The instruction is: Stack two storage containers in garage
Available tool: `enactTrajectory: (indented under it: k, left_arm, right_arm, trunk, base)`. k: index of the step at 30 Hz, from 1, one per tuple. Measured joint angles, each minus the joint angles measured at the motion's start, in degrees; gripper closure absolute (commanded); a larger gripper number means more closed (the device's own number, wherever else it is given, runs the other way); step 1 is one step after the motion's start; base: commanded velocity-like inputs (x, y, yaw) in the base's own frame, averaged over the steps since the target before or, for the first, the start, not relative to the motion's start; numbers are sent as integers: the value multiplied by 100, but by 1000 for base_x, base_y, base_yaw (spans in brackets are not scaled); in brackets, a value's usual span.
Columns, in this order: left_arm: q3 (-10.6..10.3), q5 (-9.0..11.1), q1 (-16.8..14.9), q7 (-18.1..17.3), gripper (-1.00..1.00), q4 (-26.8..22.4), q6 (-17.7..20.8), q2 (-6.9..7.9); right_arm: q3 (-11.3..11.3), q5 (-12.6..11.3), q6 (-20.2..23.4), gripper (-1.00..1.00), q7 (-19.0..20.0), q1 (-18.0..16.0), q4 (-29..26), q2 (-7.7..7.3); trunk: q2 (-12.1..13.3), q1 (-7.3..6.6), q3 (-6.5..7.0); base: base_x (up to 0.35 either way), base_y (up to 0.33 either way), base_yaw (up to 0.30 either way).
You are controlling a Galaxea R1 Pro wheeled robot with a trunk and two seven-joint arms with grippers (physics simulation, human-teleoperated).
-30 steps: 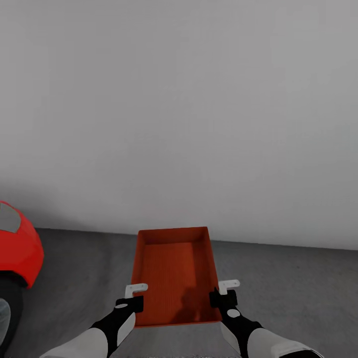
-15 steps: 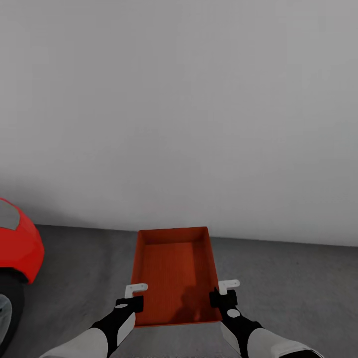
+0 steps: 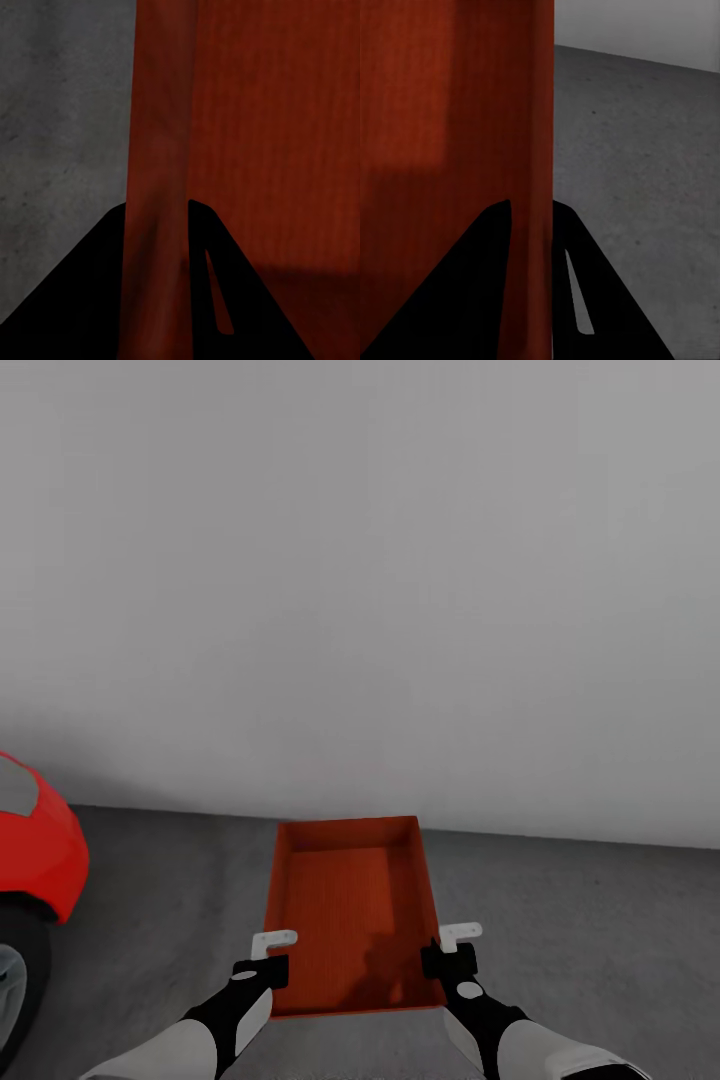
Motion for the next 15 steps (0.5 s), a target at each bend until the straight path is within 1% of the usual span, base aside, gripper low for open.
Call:
enactTrajectory:
  k: [15]
  left_arm:
    - [-4, 3, 0, 4, 100, 0, 4, -1]
  right_arm:
    - [-6, 4, 1, 100, 2, 0, 3, -1]
  trunk:
    - [0, 0, -136]
  base:
    - [0, 0, 0]
